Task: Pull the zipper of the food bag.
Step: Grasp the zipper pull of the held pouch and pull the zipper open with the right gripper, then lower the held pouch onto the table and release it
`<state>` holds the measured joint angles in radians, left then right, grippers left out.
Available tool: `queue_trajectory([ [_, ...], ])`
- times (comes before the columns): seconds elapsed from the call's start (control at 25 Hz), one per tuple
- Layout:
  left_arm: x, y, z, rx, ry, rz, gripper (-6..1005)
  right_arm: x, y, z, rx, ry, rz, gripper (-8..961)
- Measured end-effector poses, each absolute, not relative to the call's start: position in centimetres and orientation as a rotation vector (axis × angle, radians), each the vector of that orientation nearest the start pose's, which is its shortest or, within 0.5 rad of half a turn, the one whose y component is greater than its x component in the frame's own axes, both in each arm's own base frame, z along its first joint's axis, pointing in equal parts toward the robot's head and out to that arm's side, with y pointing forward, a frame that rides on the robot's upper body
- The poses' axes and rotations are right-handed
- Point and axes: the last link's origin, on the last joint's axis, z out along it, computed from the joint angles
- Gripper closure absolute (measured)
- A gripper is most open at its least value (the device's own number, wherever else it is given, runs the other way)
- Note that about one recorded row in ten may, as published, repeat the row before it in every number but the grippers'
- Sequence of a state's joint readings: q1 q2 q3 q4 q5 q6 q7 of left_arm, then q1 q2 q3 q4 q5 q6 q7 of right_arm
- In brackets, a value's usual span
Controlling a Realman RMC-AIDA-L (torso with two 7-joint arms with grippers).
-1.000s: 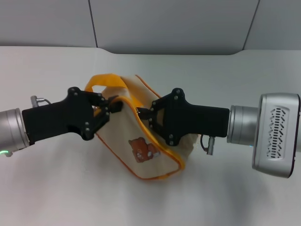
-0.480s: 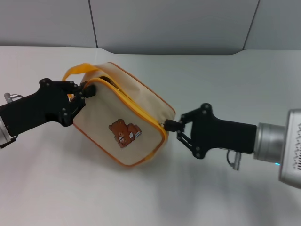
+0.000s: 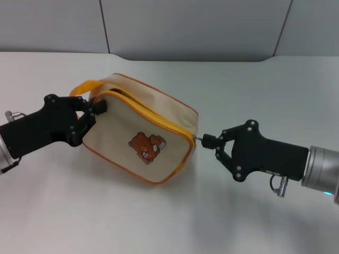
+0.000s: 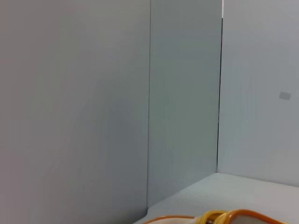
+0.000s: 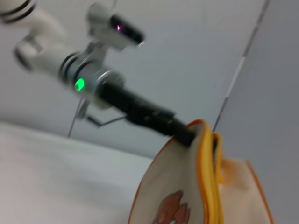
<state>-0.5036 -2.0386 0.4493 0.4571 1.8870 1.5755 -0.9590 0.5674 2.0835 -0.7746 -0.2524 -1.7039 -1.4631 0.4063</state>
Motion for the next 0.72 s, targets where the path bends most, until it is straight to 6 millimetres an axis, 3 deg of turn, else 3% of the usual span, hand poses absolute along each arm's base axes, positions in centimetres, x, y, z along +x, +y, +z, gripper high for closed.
queue_trajectory([
  [0.4,-30.7,29.2,0.0,-2.405,-0.506,-0.902,928,25.4,31.6,-4.5,-2.579,0.058,0.859,793],
  [0.72,-32.1,27.0,-1.7,-2.364,-0.625,-0.917,923,24.7,31.5,-2.3,-2.612,0.184,1.017,453],
])
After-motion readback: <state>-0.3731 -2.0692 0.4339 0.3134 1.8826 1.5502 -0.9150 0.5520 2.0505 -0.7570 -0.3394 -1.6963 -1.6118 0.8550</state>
